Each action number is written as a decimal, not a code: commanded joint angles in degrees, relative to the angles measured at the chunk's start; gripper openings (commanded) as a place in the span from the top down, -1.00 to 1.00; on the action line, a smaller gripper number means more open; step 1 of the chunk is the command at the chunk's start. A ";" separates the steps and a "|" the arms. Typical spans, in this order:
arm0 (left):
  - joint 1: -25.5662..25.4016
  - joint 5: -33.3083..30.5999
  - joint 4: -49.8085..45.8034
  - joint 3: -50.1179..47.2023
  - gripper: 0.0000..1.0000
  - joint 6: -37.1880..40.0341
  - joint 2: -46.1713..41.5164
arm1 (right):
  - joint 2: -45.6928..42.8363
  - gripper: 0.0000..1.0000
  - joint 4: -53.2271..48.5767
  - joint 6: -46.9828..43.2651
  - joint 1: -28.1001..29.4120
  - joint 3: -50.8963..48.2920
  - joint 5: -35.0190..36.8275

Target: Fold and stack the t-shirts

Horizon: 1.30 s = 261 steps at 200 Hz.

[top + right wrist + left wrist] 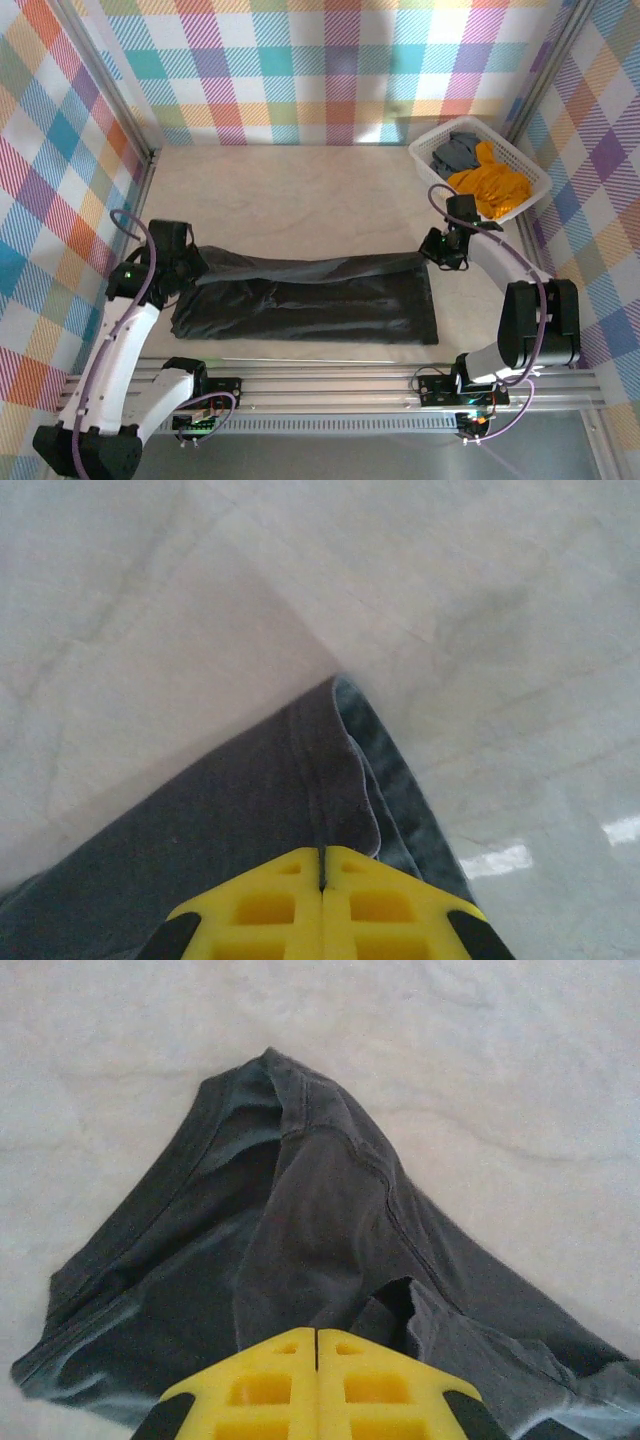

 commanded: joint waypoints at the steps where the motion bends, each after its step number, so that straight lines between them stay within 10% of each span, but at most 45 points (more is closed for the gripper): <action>1: 0.23 -0.78 -2.37 -3.32 1.00 -2.98 -1.33 | -3.32 1.00 -2.23 2.00 -0.19 -2.25 1.44; 213: 0.23 -4.00 -3.83 -12.53 1.00 -12.03 -3.55 | -16.55 1.00 -6.81 9.32 -0.23 -12.98 4.70; 261: 0.23 -3.43 -3.24 -13.86 1.00 -13.41 -3.72 | -16.23 0.60 -8.07 10.29 -0.18 -12.70 6.75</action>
